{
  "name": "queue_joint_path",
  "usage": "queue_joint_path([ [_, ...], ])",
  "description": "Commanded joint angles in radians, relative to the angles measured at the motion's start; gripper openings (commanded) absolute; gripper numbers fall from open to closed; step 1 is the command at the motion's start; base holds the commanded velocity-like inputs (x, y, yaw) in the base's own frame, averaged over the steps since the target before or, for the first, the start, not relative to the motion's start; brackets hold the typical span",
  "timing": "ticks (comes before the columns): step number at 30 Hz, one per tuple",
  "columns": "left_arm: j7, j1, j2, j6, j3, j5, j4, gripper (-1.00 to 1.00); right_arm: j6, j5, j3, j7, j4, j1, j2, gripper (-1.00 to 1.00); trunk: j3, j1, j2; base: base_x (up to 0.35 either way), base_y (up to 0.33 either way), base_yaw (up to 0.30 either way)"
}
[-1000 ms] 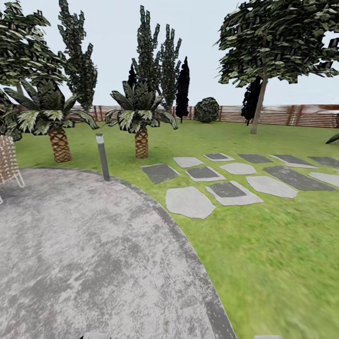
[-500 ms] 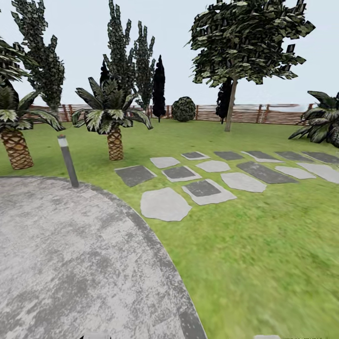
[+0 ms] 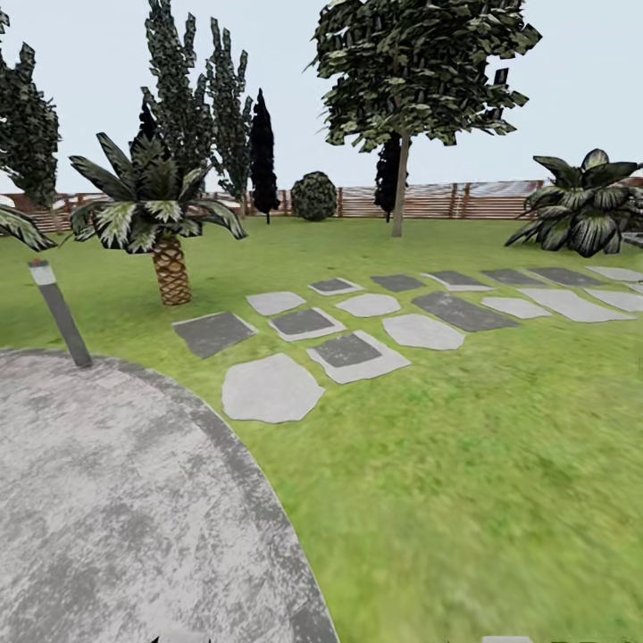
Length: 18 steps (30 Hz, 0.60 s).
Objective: In the garden, pick up the pesticide atomizer on the floor and spray pesticide onto both trees until each tree trunk is fully covered.
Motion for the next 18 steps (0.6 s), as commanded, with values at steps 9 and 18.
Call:
queue_joint_path([
  [9,0.0,0.0,0.001,0.0,0.0,0.0,0.0,1.0,0.0,0.0,0.0,0.0,0.0,0.0,0.0,1.0,-0.011,0.0,0.0,0.184,-0.232,-0.208],
  [18,0.0,0.0,0.002,0.0,0.0,0.0,0.0,1.0,0.0,0.0,0.001,0.0,-0.001,0.0,0.0,1.0,-0.02,0.0,0.0,0.184,-0.232,-0.164],
])
